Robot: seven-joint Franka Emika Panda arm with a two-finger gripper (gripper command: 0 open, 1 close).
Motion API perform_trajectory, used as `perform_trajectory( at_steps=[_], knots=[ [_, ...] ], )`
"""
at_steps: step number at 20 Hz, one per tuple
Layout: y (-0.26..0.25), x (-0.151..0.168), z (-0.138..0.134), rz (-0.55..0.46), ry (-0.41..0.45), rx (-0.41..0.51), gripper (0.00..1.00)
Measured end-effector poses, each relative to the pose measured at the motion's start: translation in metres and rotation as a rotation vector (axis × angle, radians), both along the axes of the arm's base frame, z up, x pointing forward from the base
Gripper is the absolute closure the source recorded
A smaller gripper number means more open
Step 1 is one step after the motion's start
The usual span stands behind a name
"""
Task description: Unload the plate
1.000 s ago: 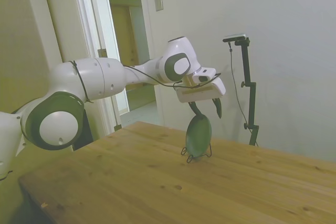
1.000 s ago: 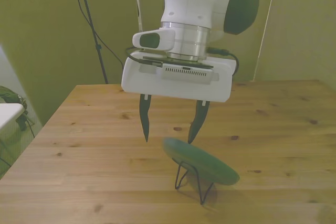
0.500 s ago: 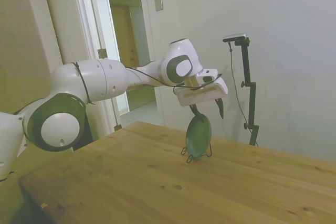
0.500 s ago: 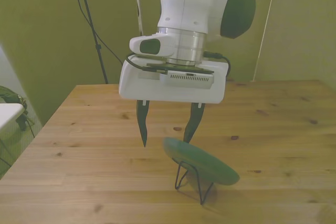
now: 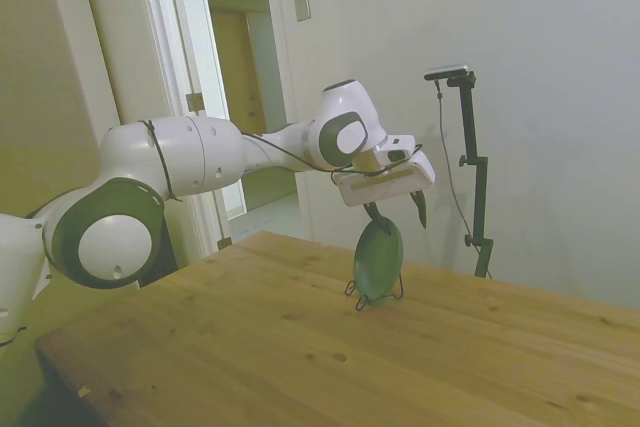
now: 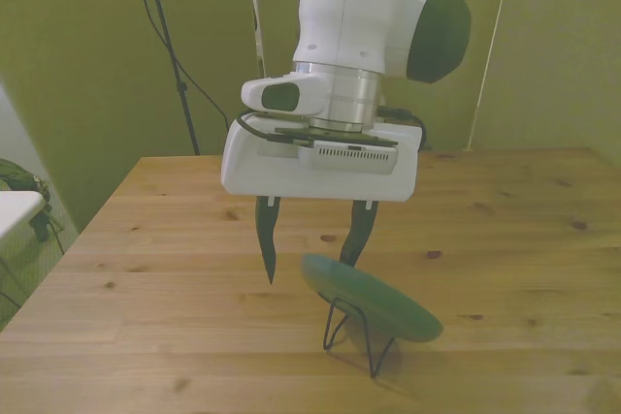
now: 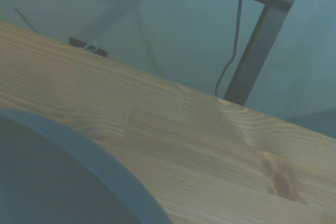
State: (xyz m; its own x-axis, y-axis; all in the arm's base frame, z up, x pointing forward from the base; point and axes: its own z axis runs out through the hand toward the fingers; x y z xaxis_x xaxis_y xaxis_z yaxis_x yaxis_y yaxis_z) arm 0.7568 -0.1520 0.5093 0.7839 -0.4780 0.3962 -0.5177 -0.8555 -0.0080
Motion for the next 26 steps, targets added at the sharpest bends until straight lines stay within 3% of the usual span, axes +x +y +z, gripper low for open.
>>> perform_trajectory(
  at_steps=[26],
  knots=[
    [0.017, -0.012, 0.003, 0.081, -0.02, -0.007, 1.0]
  ],
)
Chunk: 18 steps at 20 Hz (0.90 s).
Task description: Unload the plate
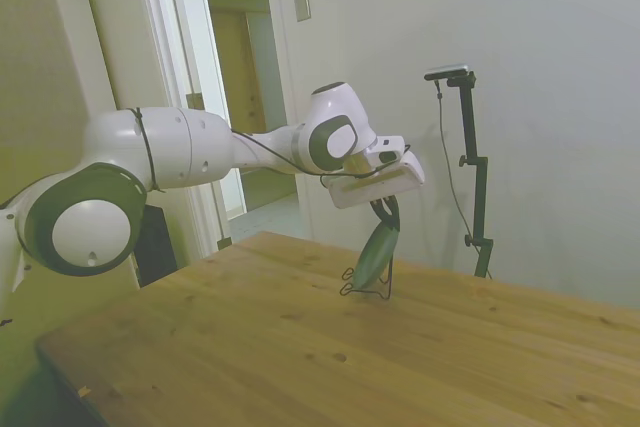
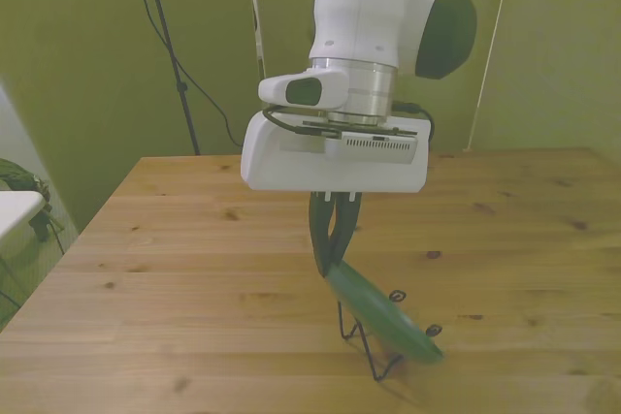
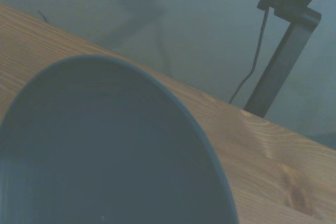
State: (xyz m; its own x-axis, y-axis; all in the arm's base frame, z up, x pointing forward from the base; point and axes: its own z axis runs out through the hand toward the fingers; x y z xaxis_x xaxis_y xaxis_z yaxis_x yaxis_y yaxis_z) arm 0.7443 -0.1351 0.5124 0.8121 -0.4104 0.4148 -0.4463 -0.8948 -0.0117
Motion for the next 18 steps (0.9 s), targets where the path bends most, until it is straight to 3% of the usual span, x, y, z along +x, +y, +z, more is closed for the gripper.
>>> perform_trajectory(
  at_steps=[8, 12, 15, 18],
  knots=[
    [0.011, -0.002, 0.021, 0.023, -0.031, 0.003, 1.0],
    [0.043, -0.014, 0.058, 0.06, -0.048, 0.07, 1.0],
    [0.071, -0.039, 0.085, 0.087, 0.0, 0.151, 1.0],
    [0.091, -0.068, 0.093, 0.101, 0.08, 0.204, 1.0]
  ],
)
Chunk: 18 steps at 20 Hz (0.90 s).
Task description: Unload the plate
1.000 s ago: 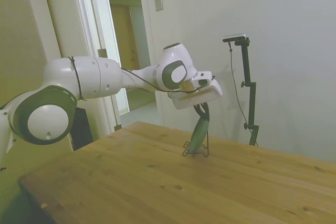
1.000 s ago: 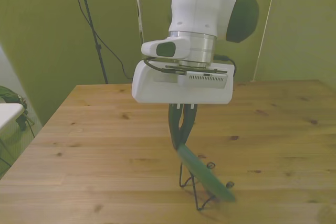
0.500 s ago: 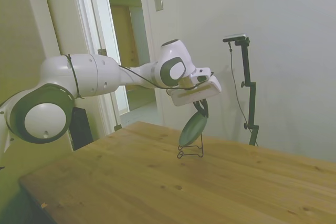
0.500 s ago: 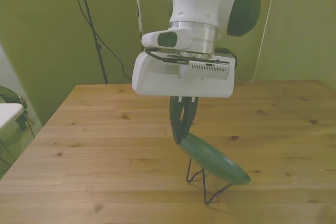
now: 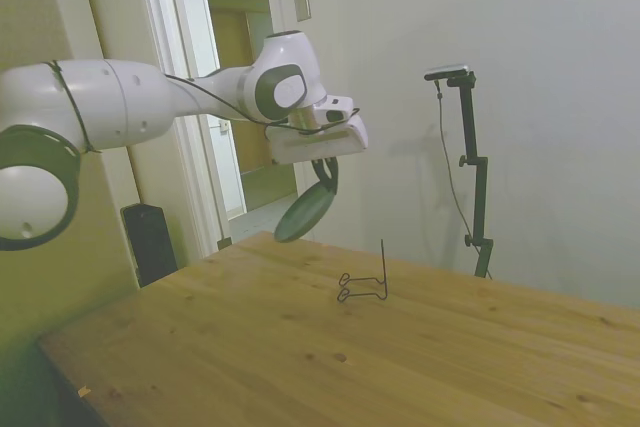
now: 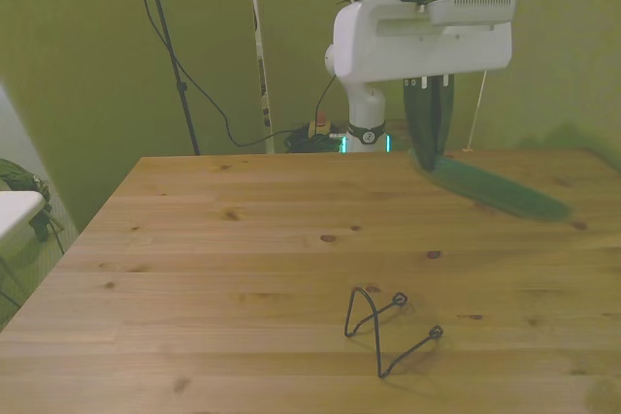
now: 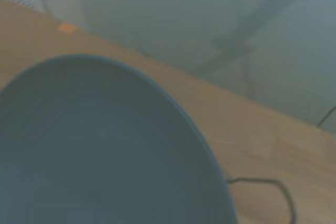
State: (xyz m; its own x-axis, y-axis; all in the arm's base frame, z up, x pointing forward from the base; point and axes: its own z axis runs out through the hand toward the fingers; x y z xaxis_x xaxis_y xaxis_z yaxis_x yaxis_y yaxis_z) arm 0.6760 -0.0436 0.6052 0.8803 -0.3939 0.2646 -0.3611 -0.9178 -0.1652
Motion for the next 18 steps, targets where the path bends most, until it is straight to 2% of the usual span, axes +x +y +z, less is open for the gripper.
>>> perform_trajectory(
  at_steps=[6, 10, 14, 18],
  knots=[
    [-0.001, -0.063, -0.015, -0.021, 0.223, 0.034, 1.0],
    [-0.031, -0.097, -0.029, -0.075, 0.295, 0.044, 1.0],
    [-0.059, -0.114, -0.069, -0.12, 0.36, 0.034, 1.0],
    [-0.071, -0.121, -0.13, -0.13, 0.366, -0.026, 1.0]
  ],
)
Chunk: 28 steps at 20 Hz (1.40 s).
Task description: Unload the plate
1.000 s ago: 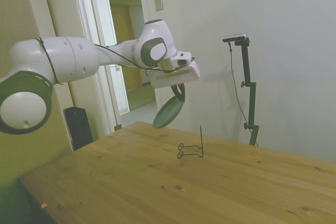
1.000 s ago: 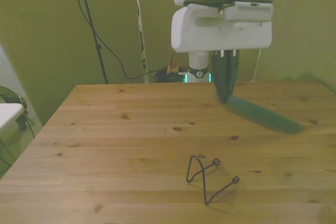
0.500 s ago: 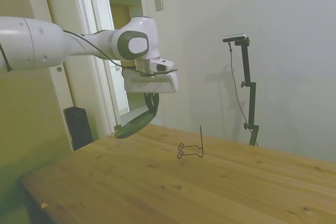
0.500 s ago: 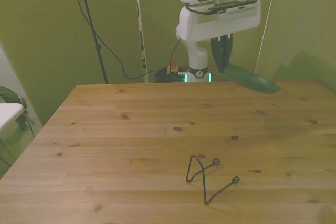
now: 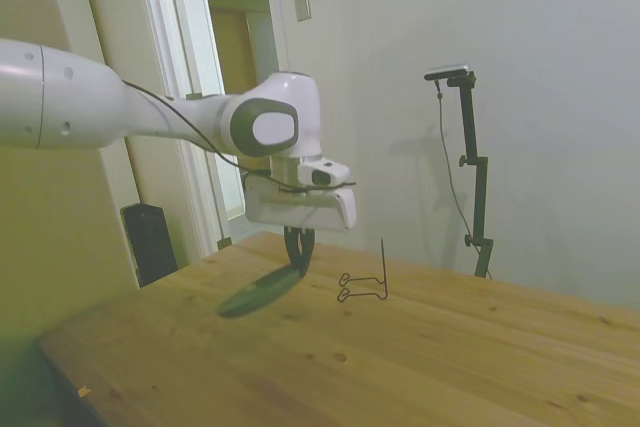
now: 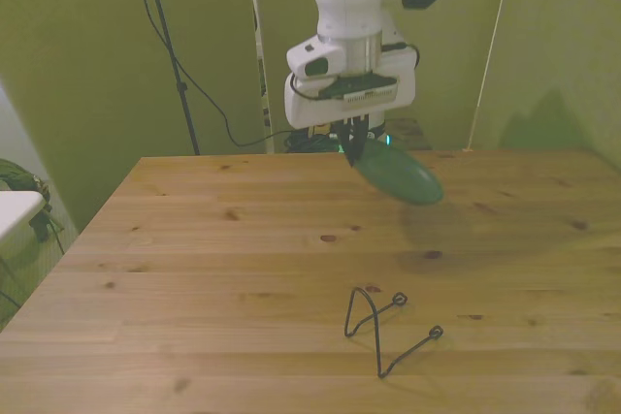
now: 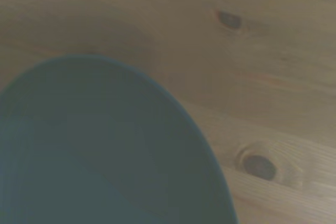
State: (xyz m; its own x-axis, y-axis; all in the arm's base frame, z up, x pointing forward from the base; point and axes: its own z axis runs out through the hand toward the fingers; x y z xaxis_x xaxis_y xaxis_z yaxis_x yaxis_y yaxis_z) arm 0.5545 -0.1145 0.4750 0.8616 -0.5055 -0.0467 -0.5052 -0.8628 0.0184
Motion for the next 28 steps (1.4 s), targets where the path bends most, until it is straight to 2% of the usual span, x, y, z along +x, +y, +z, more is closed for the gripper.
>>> perform_trajectory(
  at_steps=[3, 7, 11, 22, 23, 28],
  knots=[
    [0.0, -0.012, -0.036, 0.004, -0.017, -0.015, 1.0],
    [0.001, -0.029, -0.052, 0.009, -0.055, -0.028, 1.0],
    [-0.002, -0.038, -0.073, 0.01, -0.053, -0.044, 1.0],
    [-0.012, -0.035, -0.097, -0.013, -0.056, -0.067, 1.0],
    [-0.012, -0.035, -0.098, -0.014, -0.055, -0.067, 0.0],
    [-0.012, -0.035, -0.096, -0.014, -0.06, -0.068, 0.0]
  ],
)
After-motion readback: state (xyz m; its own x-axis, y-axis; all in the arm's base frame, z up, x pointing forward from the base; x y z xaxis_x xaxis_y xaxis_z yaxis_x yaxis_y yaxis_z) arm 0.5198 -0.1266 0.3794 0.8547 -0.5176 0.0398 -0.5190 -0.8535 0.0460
